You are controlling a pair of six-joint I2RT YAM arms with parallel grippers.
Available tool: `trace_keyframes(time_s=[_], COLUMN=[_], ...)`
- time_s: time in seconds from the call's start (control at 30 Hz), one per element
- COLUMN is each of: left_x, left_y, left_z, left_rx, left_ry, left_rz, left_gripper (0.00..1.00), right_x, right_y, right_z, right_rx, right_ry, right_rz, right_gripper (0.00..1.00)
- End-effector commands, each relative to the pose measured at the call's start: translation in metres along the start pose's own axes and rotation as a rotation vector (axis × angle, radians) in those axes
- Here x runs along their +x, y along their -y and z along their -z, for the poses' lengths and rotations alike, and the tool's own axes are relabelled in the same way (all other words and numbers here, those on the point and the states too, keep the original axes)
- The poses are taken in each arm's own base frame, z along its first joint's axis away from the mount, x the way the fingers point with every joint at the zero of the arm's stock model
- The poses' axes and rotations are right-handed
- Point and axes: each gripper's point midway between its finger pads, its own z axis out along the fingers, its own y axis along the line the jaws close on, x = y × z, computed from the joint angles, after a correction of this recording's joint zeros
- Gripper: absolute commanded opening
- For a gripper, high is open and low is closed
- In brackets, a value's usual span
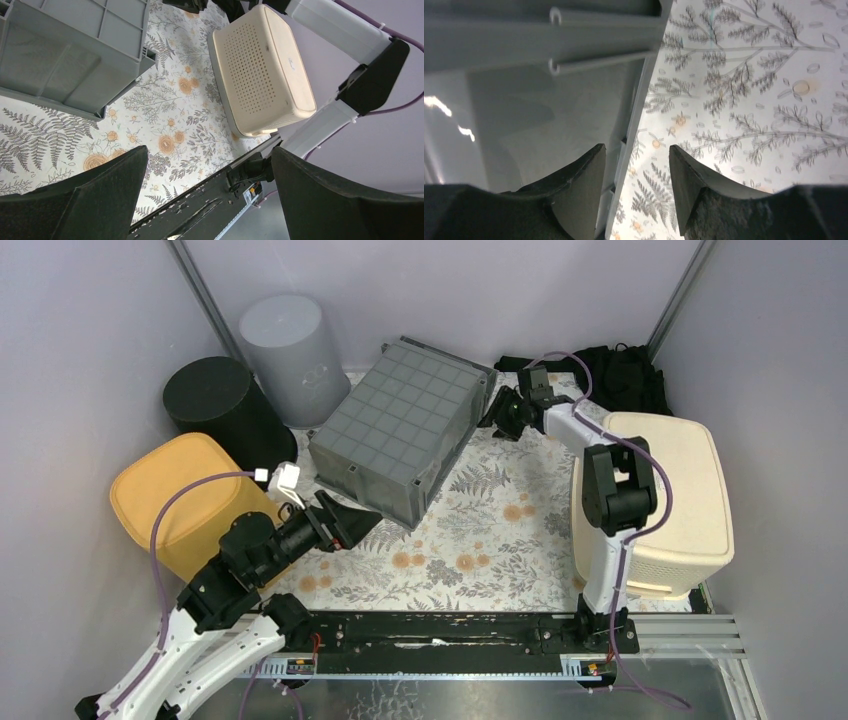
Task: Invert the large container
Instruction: Adjust the container at the center of the board.
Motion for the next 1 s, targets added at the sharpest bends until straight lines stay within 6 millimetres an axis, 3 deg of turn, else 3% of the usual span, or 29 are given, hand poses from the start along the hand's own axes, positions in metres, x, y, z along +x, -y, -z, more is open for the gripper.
trace_keyframes(time_s=[0.0, 0.27, 0.8, 0.87, 0.97], left_x=[-0.007, -0.001, 0.021, 0.025, 0.032], left_y=[0.01, 0.005, -0.02, -0.025, -0.033], left_z=[-0.005, -0.013, -0.046, -0.052, -0.063], left_rx=[0.046, 0.029, -0.042, -0.058, -0.086], left_ry=[0.027, 0.001, -0.074, -0.09, -0.119], left_rz=[-0.001, -0.01, -0.032, -0.039, -0.052], left_gripper=[1.0, 1.0, 1.0, 1.0, 1.0], right_x=[-0.029, -0.062, -0.147, -0.159, -0.178], right_y=[-0.014, -0.015, -0.007, -0.005, -0.012], right_z=[-0.008, -0.041, -0.083, -0.084, -0.059], right_rx=[-0.021, -0.069, -0.232, -0.234, -0.212], right_ry=[0.041, 0.088, 0.198, 0.203, 0.239], right_rz=[0.024, -0.033, -0.149, -0.134, -0.057], right_gripper=[0.57, 0.57, 0.59, 0.59, 0.59])
